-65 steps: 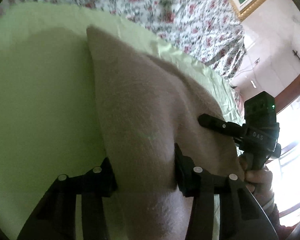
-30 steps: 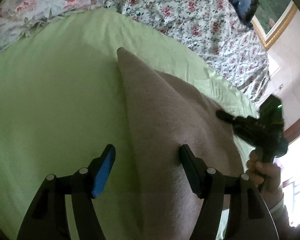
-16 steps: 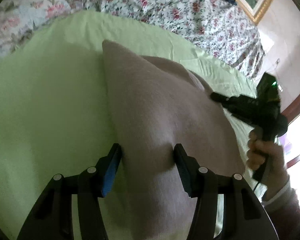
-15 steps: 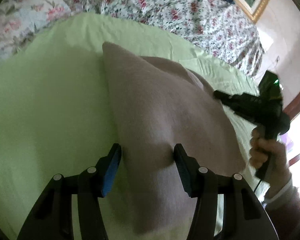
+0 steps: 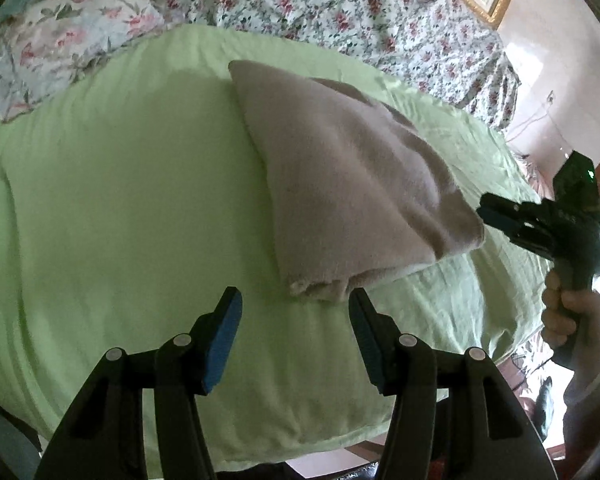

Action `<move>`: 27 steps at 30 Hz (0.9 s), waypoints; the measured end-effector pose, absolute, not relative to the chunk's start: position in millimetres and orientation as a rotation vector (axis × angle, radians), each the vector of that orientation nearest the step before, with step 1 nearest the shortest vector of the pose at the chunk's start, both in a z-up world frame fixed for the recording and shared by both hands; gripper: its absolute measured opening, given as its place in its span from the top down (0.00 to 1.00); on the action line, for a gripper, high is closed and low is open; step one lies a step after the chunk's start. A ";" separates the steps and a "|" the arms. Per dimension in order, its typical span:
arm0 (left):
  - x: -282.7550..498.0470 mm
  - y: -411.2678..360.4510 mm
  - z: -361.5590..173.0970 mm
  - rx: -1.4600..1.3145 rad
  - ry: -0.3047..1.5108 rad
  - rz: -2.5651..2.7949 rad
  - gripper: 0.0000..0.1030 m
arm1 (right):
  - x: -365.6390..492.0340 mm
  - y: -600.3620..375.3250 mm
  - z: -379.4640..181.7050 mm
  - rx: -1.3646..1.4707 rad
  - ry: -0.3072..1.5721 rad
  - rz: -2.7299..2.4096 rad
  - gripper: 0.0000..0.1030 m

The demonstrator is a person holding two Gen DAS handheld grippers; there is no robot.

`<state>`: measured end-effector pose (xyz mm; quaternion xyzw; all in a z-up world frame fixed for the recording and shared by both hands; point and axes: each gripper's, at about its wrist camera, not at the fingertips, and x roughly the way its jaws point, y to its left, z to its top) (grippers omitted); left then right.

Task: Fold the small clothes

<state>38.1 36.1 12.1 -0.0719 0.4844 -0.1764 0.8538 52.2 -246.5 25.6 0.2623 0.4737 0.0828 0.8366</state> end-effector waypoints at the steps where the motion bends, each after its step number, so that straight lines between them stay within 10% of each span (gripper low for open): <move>1: 39.0 34.0 11.2 -0.149 1.018 -0.372 0.45 | 49.9 -247.0 24.5 0.558 1.006 0.172 0.63; 13: 64.1 6.1 -12.2 -0.113 1.038 -0.303 0.45 | 55.3 -236.1 11.4 0.532 1.052 0.203 0.59; 15: 69.6 7.5 -14.1 -0.122 1.034 -0.256 0.46 | 60.7 -230.6 6.4 0.524 1.069 0.216 0.87; 18: 71.4 9.4 -2.1 -0.102 0.983 -0.181 0.81 | 62.9 -232.3 16.4 0.533 1.028 0.221 0.94; 27: 43.1 -38.0 -13.0 0.235 0.917 -0.031 0.91 | 61.6 -241.9 9.4 0.441 1.066 0.177 0.94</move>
